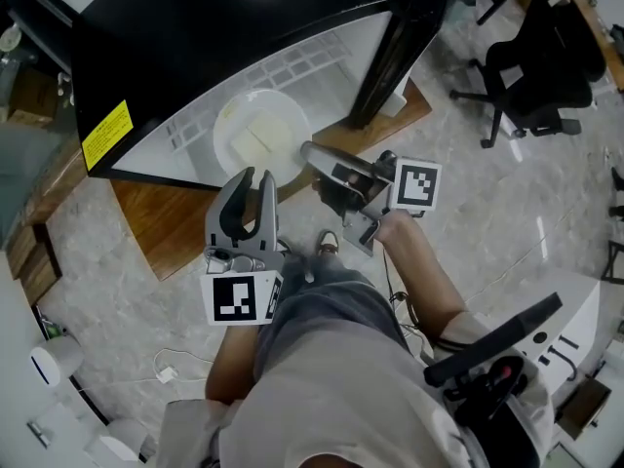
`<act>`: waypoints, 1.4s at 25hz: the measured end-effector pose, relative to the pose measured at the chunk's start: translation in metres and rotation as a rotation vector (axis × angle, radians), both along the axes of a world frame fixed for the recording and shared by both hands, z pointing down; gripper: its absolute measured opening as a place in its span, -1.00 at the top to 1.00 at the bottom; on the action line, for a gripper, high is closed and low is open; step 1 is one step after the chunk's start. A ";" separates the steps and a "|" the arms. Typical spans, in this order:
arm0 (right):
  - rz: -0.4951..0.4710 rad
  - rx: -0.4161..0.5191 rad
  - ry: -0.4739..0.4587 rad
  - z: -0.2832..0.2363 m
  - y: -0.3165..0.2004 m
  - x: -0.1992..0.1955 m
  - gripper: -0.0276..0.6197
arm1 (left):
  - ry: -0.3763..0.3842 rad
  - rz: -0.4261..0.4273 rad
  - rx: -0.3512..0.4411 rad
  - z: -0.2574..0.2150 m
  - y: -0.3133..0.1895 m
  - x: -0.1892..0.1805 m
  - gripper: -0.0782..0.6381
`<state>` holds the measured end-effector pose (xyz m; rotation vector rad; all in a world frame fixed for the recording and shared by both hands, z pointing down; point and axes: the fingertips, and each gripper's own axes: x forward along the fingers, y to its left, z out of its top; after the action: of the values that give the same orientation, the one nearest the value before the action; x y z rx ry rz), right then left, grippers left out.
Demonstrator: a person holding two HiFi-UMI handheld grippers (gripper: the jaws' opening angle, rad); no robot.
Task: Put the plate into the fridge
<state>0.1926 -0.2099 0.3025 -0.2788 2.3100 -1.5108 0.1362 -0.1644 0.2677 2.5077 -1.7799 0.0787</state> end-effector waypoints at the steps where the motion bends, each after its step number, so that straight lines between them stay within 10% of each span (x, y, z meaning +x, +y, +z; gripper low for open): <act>1: 0.006 0.000 -0.004 -0.004 -0.006 0.001 0.84 | 0.000 -0.001 0.004 -0.005 -0.002 0.001 0.54; 22: 0.087 -0.254 -0.033 0.031 -0.092 -0.042 0.84 | 0.005 0.010 0.011 0.055 -0.067 -0.012 0.57; 35: -0.008 -0.173 0.072 0.024 -0.098 -0.055 0.84 | 0.187 -0.105 -0.002 0.053 -0.090 -0.004 0.57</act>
<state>0.1376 -0.3082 0.3270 -0.3749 2.2392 -1.7343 0.1321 -0.2543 0.3212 2.3269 -1.8294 -0.1536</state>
